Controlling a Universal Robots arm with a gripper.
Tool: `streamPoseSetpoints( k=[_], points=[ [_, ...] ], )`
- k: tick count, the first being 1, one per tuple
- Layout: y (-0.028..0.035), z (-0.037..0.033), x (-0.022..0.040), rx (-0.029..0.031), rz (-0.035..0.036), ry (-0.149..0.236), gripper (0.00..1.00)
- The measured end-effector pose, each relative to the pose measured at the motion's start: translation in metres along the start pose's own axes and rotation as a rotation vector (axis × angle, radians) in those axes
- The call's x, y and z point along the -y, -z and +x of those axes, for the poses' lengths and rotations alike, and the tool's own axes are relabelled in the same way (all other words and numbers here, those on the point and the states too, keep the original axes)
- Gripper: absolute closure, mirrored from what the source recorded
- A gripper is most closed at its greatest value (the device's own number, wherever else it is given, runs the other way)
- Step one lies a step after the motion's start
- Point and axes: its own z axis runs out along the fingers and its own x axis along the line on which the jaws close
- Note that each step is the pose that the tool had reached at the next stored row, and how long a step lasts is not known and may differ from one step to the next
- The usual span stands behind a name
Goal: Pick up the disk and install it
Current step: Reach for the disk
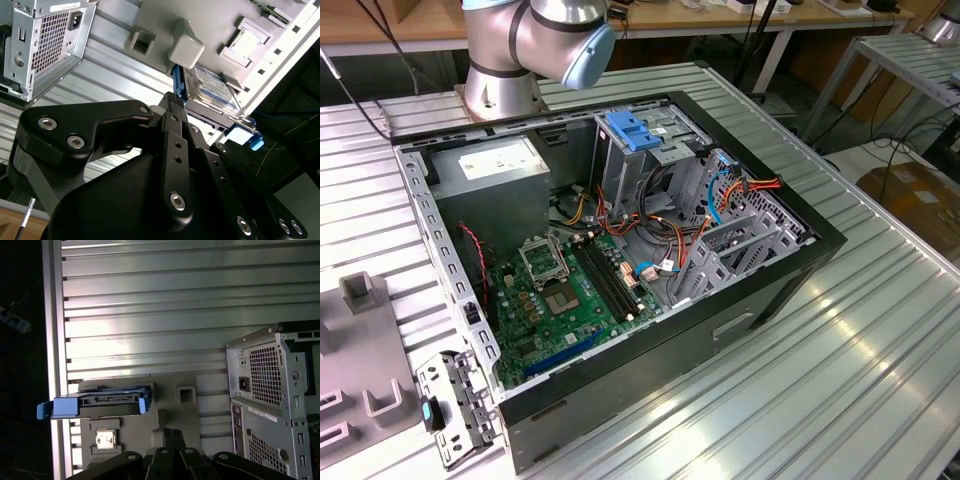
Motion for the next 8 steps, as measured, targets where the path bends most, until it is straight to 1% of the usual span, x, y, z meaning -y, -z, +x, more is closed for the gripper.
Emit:
streamPoseSetpoints(
  k=[3, 4, 8],
  points=[
    [0.0, 0.0096, 0.0007, -0.0007, 0.0, 0.0, 0.89],
    [-0.0001, 0.0142, 0.0011, -0.0008, 0.0, 0.0, 0.89],
    [0.0, 0.0251, 0.0019, -0.0018, 0.0002, 0.0, 0.89]
  ],
)
